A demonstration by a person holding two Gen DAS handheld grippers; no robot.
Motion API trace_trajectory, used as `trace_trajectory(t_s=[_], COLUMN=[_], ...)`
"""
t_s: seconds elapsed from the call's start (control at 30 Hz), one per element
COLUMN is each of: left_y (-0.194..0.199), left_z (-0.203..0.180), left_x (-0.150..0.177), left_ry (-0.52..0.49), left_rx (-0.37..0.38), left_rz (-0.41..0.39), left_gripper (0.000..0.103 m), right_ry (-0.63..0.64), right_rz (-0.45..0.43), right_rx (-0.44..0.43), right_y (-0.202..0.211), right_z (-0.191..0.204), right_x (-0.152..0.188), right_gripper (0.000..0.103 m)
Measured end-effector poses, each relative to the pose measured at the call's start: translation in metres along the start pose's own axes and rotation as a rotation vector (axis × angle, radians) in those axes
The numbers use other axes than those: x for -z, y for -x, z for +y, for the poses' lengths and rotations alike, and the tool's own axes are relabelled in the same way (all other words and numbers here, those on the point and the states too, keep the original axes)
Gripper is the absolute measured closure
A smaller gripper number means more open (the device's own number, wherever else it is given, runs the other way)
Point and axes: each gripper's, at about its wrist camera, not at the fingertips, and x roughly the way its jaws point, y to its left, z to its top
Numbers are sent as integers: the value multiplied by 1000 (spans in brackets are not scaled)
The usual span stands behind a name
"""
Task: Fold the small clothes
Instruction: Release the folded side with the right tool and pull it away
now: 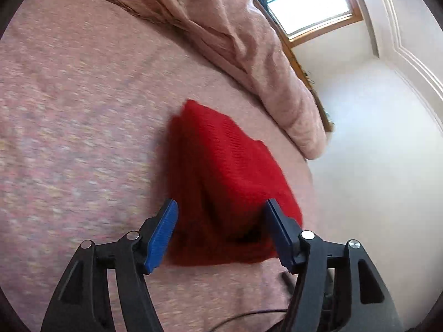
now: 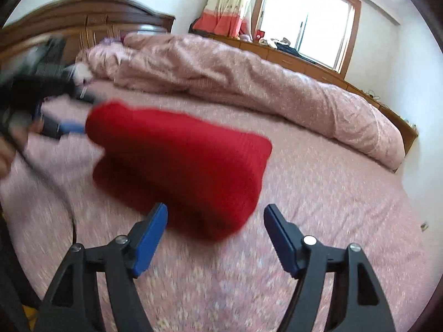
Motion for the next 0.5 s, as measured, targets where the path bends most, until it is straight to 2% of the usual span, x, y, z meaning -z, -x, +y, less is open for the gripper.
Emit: trace_trajectory(t_s=[0.1, 0.2, 0.33, 0.4, 0.5], left_y=[-10, -14, -21, -20, -16], left_z=[-15, -16, -14, -16, -21], left_x=[2, 1, 4, 8, 12], left_ry=[-3, 1, 9, -13, -48], left_rx=[-2, -8, -47, -85, -69], left_rz=[-11, 2, 42, 58, 59], left_gripper=[40, 34, 32, 32, 32], right_ry=[-34, -86, -123, -147, -165], right_rz=[-6, 16, 69, 54, 15], right_rx=[6, 65, 48, 40, 30], right_y=[-14, -33, -57, -60, -63], right_z=[0, -6, -13, -16, -20], right_x=[3, 0, 4, 5, -2], right_gripper=[27, 27, 27, 27, 27])
